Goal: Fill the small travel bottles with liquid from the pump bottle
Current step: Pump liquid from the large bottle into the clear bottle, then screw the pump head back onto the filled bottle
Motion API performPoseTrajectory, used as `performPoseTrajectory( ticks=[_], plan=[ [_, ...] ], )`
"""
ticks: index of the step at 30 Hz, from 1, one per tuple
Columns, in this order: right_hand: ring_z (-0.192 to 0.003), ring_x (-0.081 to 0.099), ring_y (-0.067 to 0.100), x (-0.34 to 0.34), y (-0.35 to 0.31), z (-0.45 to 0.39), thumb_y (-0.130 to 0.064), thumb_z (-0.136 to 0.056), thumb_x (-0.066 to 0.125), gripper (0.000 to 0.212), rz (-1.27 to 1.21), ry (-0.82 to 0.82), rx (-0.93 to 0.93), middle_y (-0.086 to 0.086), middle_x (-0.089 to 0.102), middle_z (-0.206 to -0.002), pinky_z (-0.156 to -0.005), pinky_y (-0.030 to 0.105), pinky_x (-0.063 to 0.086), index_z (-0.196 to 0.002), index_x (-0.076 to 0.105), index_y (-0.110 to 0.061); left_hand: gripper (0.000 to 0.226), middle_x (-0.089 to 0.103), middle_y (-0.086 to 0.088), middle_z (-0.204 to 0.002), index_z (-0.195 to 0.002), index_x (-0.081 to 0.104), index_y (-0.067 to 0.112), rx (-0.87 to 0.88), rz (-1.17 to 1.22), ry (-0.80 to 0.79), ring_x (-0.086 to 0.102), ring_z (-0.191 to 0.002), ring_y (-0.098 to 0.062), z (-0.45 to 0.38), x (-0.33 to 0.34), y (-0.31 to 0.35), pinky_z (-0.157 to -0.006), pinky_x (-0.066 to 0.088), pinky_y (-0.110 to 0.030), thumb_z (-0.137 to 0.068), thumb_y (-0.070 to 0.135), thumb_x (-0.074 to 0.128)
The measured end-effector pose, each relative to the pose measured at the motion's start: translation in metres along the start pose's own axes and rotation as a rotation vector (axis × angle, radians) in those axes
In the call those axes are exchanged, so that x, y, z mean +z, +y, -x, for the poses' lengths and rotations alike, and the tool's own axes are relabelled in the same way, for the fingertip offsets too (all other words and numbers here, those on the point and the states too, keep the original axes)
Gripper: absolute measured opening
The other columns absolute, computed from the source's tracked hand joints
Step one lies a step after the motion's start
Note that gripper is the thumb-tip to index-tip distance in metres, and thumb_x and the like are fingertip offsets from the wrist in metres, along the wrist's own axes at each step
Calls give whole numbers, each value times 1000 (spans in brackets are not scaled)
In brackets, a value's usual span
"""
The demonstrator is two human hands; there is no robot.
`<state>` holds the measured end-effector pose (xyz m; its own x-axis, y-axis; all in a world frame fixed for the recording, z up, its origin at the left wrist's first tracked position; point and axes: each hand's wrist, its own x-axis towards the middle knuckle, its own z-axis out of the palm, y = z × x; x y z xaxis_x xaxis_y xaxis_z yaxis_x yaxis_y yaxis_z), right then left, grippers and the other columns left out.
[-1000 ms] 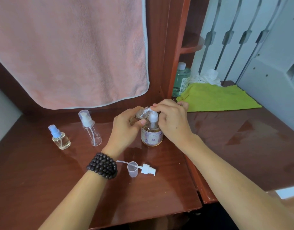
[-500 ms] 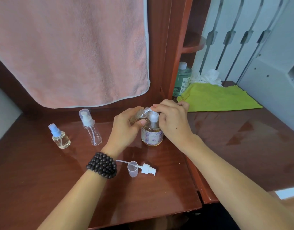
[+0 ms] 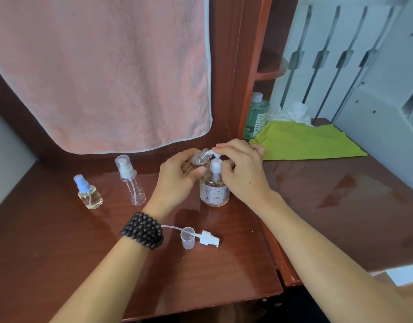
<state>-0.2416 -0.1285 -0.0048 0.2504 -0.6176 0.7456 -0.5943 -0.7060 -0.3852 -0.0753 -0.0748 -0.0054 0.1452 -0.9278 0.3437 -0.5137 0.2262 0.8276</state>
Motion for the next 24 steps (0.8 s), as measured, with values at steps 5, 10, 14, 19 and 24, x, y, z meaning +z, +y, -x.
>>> performPoseTrajectory(
  ticks=[5, 10, 14, 19, 24],
  plan=[
    [-95, 65, 11, -5, -4, -2, -10, -72, 41, 44, -34, -36, 34, -9, 70, -102, -87, 50, 40, -96, 77, -18, 35, 73, 17, -101, -117, 70, 25, -19, -16, 13, 62, -80, 10, 5, -5, 1, -74, 42, -5, -84, 14, 78],
    [-98, 63, 10, -12, -11, -4, -4, -70, 49, 38, -37, -42, 60, -12, 69, -101, -88, 53, 41, -92, 76, -20, 36, 72, 19, -97, -116, 70, 28, -59, -10, 31, 66, -84, 0, 9, -16, -2, -79, 49, -21, -84, 16, 79],
    [-98, 63, 11, -19, -22, -6, -5, -73, 47, 37, -91, -16, 59, -12, 69, -102, -85, 52, 46, -91, 76, -20, 33, 74, 18, -98, -110, 68, 38, -75, 33, 70, 71, -85, -14, 10, -29, 0, -74, 59, -32, -86, 17, 78],
    [-98, 64, 5, -28, -49, 12, -1, -76, 51, 34, -259, -64, 58, -5, 69, -103, -86, 26, 51, -96, 76, -14, 37, 74, 15, -106, -109, 63, 40, -59, 130, 89, 71, -95, -5, 18, -46, 9, -92, 58, -36, -86, 15, 78],
    [-84, 61, 6, -27, -65, 60, 4, -78, 57, 33, -296, -172, 157, -6, 65, -91, -72, 6, 39, -96, 74, -16, 35, 75, 16, -103, -106, 62, 43, -30, 102, 72, 69, -104, -3, 38, -58, 14, -95, 55, -41, -81, 27, 80]
  ],
)
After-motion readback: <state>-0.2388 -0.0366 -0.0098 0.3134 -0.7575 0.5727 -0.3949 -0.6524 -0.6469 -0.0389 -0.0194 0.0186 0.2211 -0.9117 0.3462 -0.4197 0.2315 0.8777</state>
